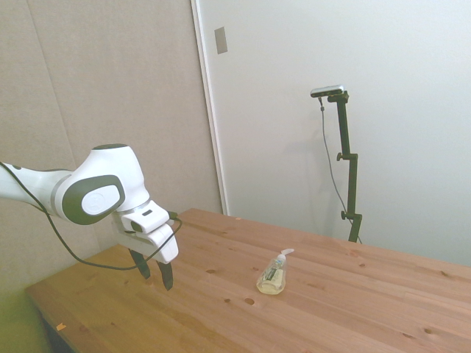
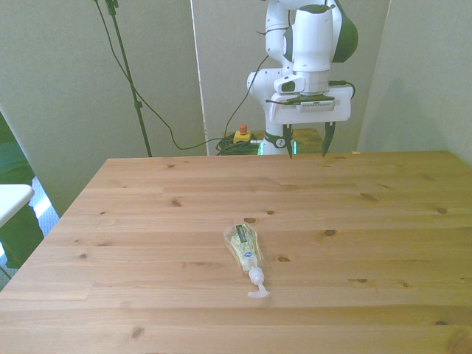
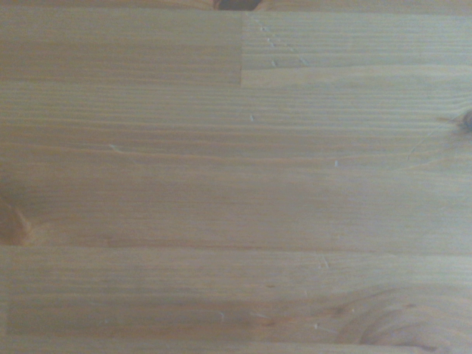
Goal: Stand the sanitizer
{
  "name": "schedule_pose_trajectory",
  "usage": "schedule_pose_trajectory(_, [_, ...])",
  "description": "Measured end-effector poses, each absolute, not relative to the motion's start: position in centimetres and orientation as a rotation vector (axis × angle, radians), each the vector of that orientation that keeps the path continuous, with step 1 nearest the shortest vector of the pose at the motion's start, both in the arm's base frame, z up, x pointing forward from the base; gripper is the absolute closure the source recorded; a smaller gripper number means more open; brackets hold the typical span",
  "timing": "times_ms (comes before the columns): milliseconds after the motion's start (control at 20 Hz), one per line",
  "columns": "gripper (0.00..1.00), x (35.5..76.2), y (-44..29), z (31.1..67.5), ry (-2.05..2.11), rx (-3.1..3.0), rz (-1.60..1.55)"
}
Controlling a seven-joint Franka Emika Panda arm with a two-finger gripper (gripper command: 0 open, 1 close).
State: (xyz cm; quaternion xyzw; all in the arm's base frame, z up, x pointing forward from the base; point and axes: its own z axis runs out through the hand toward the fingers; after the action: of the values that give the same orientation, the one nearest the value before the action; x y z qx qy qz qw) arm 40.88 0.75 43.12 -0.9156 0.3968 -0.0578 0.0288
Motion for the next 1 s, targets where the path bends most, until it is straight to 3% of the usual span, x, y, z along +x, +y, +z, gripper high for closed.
schedule_pose_trajectory(400, [0.0,44.4,-1.1,45.3,1.29,-2.836,-0.214])
schedule_pose_trajectory(650, [0.0,50.1,-4.4,46.5,1.349,-2.889,-0.259])
schedule_pose_trajectory(1000, [0.0,59.1,-9.1,45.4,1.385,-2.913,-0.375])
